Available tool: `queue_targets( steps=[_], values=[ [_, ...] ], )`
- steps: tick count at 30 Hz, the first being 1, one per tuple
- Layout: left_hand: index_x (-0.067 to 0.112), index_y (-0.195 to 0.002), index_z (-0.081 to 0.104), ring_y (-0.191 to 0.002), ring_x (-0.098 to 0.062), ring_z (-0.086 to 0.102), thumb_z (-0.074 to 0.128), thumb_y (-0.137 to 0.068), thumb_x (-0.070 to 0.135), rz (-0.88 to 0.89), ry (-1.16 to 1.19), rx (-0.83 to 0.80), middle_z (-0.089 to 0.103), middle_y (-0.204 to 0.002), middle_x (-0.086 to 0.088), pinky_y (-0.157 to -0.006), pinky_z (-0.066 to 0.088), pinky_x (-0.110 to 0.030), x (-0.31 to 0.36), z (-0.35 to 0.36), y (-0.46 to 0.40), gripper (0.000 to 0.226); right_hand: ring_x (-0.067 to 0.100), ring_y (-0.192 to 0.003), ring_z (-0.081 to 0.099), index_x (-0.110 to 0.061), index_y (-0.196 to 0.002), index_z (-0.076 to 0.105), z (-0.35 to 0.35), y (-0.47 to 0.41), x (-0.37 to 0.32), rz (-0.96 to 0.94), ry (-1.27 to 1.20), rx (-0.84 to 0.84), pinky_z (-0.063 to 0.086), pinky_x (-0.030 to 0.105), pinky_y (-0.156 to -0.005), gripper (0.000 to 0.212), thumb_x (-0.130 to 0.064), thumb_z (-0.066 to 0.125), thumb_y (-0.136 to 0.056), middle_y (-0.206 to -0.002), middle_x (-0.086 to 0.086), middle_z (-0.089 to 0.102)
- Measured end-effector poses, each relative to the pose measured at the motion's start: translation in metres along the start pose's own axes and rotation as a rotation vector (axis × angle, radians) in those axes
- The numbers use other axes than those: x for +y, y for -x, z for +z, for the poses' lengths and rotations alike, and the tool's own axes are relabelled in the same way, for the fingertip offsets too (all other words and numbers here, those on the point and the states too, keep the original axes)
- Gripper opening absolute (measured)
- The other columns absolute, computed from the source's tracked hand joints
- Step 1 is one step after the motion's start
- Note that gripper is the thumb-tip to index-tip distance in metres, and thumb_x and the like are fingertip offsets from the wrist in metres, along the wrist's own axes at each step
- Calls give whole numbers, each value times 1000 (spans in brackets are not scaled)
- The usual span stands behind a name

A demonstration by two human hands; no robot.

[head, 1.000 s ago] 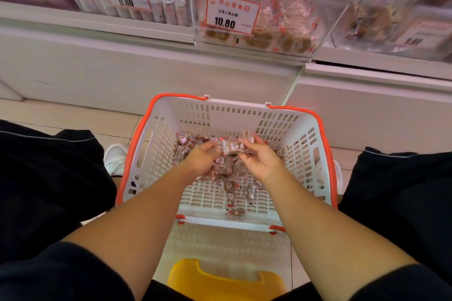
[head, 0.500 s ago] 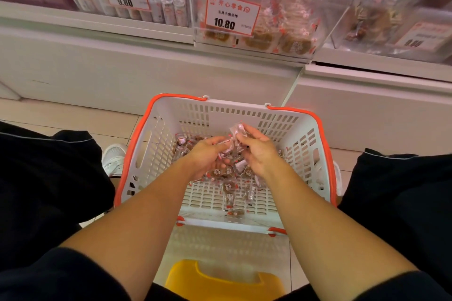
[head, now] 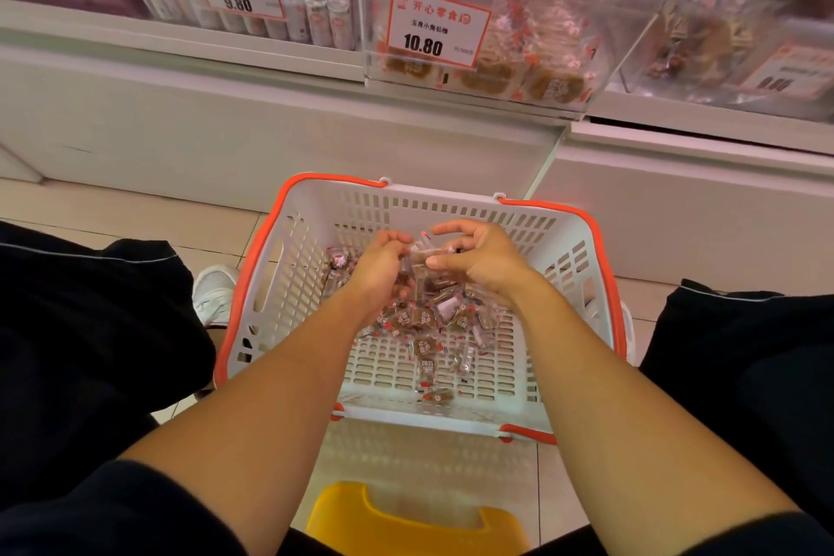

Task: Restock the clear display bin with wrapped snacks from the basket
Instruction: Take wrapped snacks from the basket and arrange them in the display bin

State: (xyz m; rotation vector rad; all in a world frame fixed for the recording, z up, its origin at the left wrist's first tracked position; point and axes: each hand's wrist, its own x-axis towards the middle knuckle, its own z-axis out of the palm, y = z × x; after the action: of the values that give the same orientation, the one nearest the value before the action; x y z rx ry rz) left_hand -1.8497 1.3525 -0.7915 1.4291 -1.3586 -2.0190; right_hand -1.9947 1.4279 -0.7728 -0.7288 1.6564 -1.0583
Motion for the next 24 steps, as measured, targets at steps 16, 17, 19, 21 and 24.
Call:
queue_targets(
  steps=[16, 17, 19, 21, 24],
  values=[
    [14, -117, 50, -75, -21, 61, 57, -92, 30, 90, 69, 303, 63, -102, -13, -57, 51, -36, 19, 9, -9, 30, 7, -103, 64, -30, -129, 60, 42, 3, -15, -268, 184, 121, 56, 41, -94, 51, -15, 78, -84, -118, -10, 64],
    [12, -115, 54, -71, -21, 63, 58, -90, 30, 48, 112, 301, 67, -97, -12, -52, 47, -30, 21, 8, -9, 31, 6, -96, 67, -28, -122, 64, 43, 3, -17, -286, 177, 134, 57, 39, -91, 46, -14, 80, -82, -109, -11, 67],
    [10, -109, 64, -66, -20, 67, 59, -90, 35, -43, 225, 225, 72, -88, -11, -53, 52, -29, 26, 7, -9, 32, 10, -91, 68, -27, -118, 67, 45, 2, -16, -306, 177, 197, 58, 39, -89, 45, -15, 83, -78, -104, -11, 68],
    [7, -108, 65, -62, -20, 69, 57, -94, 38, -114, 338, 147, 71, -85, -13, -65, 60, -37, 32, 8, -9, 35, 14, -96, 67, -26, -123, 66, 45, 1, -14, -303, 196, 238, 56, 39, -92, 50, -19, 84, -77, -111, -6, 68],
    [3, -112, 62, -57, -19, 68, 54, -98, 26, -140, 375, 133, 70, -81, -13, -57, 58, -33, 44, 11, -10, 28, 10, -107, 66, -21, -130, 65, 42, 2, -16, -321, 215, 210, 52, 37, -100, 52, -18, 81, -80, -121, -3, 70]
  ],
)
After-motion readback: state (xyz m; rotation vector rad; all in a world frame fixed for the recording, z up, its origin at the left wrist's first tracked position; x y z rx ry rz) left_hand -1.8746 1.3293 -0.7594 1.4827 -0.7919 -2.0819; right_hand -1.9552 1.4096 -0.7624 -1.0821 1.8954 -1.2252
